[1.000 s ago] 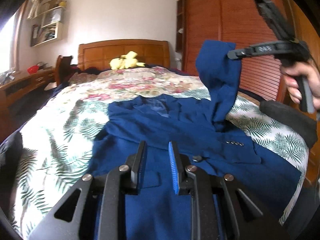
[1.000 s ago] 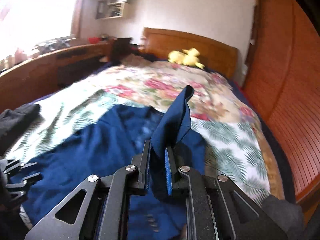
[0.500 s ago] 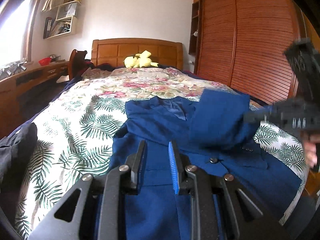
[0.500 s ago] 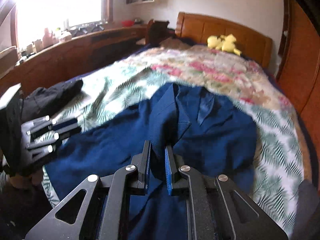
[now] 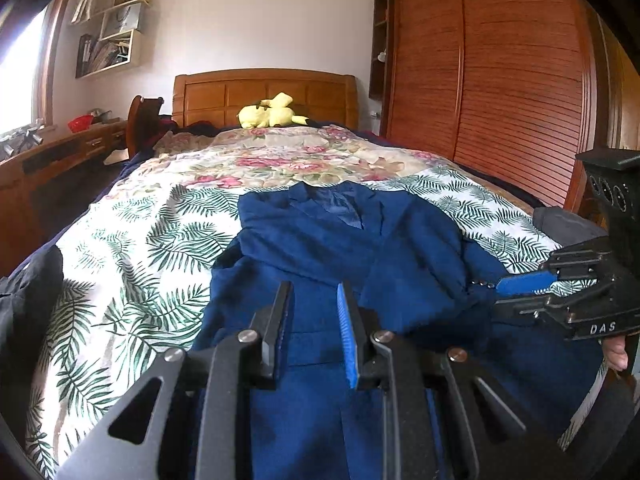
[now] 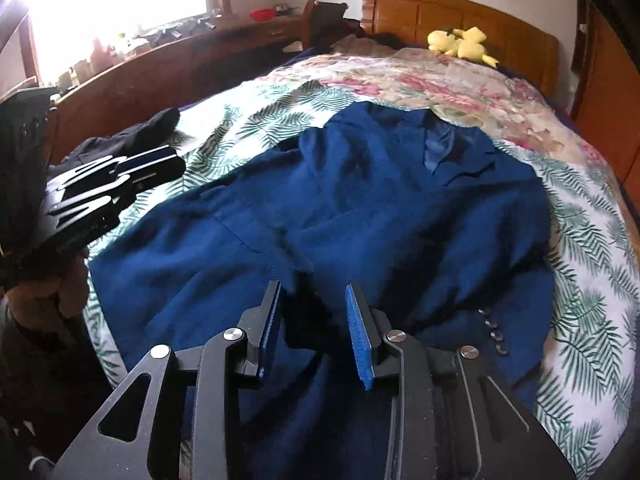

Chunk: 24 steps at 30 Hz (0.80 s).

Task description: Fold large clothes

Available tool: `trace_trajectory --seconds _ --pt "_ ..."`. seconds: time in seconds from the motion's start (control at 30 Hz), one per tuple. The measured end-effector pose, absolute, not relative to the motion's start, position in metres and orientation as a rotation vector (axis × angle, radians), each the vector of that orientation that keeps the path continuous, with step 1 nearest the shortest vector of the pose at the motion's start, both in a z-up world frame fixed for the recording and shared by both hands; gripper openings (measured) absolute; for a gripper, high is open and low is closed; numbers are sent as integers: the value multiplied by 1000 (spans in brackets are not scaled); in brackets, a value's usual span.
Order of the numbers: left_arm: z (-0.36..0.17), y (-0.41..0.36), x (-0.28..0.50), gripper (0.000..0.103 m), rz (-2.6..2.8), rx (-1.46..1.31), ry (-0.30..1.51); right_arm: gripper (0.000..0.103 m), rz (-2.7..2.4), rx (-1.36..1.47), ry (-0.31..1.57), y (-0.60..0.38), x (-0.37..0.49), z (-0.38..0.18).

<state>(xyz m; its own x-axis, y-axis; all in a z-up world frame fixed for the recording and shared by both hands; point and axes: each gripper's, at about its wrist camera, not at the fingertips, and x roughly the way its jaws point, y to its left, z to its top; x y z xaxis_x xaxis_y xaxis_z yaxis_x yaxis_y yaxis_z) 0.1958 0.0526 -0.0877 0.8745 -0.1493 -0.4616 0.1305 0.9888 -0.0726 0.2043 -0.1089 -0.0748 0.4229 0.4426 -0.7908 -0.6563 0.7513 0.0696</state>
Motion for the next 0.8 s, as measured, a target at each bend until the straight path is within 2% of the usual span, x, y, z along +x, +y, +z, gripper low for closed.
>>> trace_trajectory --seconds 0.27,0.57,0.63,0.8 --pt "-95 42 199 19 -172 -4 518 34 552 -287 875 -156 208 -96" --pt "-124 39 214 19 -221 10 667 35 451 -281 938 -187 227 -151" --pt "-130 40 215 19 -230 12 702 46 432 -285 933 -190 230 -158" --pt "-146 48 217 19 -263 -22 784 48 433 -245 920 -195 233 -162"
